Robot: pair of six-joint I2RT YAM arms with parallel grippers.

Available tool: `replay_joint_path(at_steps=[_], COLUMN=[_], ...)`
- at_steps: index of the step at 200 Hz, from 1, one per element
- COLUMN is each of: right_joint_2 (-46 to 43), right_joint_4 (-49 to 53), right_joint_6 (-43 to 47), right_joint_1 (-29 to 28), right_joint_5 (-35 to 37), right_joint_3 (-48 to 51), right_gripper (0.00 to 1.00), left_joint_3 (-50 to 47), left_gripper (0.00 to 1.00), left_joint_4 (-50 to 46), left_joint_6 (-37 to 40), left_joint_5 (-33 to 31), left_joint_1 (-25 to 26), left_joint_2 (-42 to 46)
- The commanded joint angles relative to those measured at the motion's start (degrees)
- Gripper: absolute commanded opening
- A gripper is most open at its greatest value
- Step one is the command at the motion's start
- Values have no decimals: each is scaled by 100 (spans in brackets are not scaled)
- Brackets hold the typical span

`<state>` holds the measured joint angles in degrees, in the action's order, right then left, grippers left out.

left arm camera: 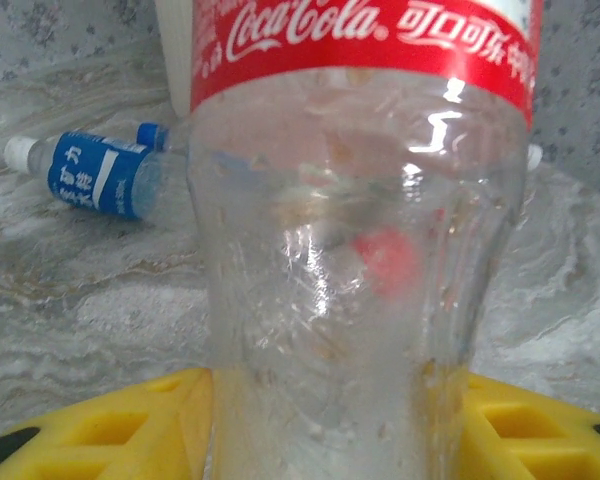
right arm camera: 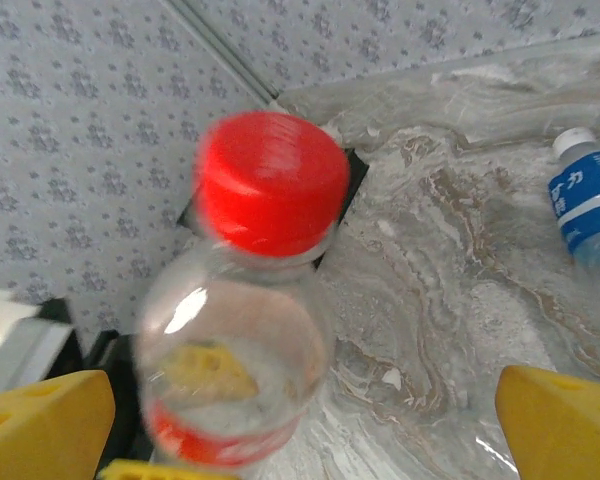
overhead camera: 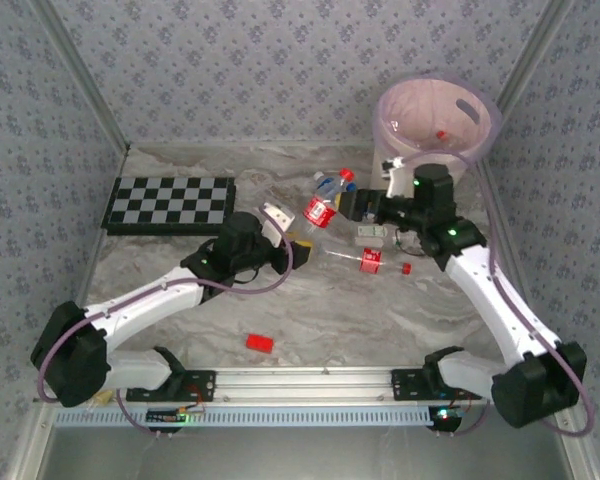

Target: Put the plastic bottles in the bin

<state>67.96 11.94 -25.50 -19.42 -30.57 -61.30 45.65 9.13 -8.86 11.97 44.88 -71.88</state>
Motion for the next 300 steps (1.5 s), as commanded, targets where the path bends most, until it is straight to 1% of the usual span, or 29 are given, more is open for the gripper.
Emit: replay_joint_path(at_steps=[1,21,38,59,74,94,120,126,137,148,181,189,192,205,213,230,242,260,281,300], right_joint_2=[226,263,339,426,537,547,487,490,464,413,356,359,366,390,438,547,652,766,874,1018], right_joint_4=[-789,-1537,-1574,-1789,-1720,-1261,-1194,-1182,-1145,-1077,-705,-600,-564,-362,-212,103,381,807,767,712], right_joint_6=[-123,-608,-724,-905,-994,-785,-730,-722,-696,-676,-353,-258,-214,-8,125,412,678,1157,1547,1748], right_joint_1=[-137,-107,-106,-123,-177,-263,-267,-273,-281,-291,-265,-258,-251,-211,-150,10,139,341,689,1107], right_joint_5=[174,112,127,-44,-229,-103,24,29,24,63,310,336,345,393,372,387,571,1284,2133,2803], right_joint_3=[-203,80,107,116,-18,-204,-237,-262,-284,-310,-626,-655,-847,-1101,-1365,-2017,-2527,-3270,-3888,-4371], right_gripper=[96,92,86,79,75,69,55,51,45,41,29,28,27,26,24,22,21,20,14,10], left_joint_3=[-66,-237,-332,-316,-302,-280,-224,-214,-252,-297,-258,-228,-224,-166,-99,13,22,-33,-198,-296], left_gripper=[18,19,19,19,20,22,26,27,34,42,58,68,73,91,99,100,100,100,100,100], left_joint_4=[508,828,1048,1037,1045,1176,1230,1214,1252,1342,1325,1296,1284,1142,971,574,336,50,-66,-57], left_joint_6=[-294,-483,-572,-534,-549,-687,-721,-718,-780,-907,-946,-938,-934,-967,-966,-889,-819,-759,-806,-914], left_joint_5=[414,500,568,581,548,499,587,602,605,564,496,490,489,522,580,548,401,93,-193,-235], left_joint_1=[-13,-6,-6,-6,-6,-6,7,13,33,34,36,37,31,44,62,159,222,248,249,248], left_joint_2=[104,126,147,84,10,3,-30,-45,-39,-3,127,152,160,220,293,504,708,1001,1214,1264])
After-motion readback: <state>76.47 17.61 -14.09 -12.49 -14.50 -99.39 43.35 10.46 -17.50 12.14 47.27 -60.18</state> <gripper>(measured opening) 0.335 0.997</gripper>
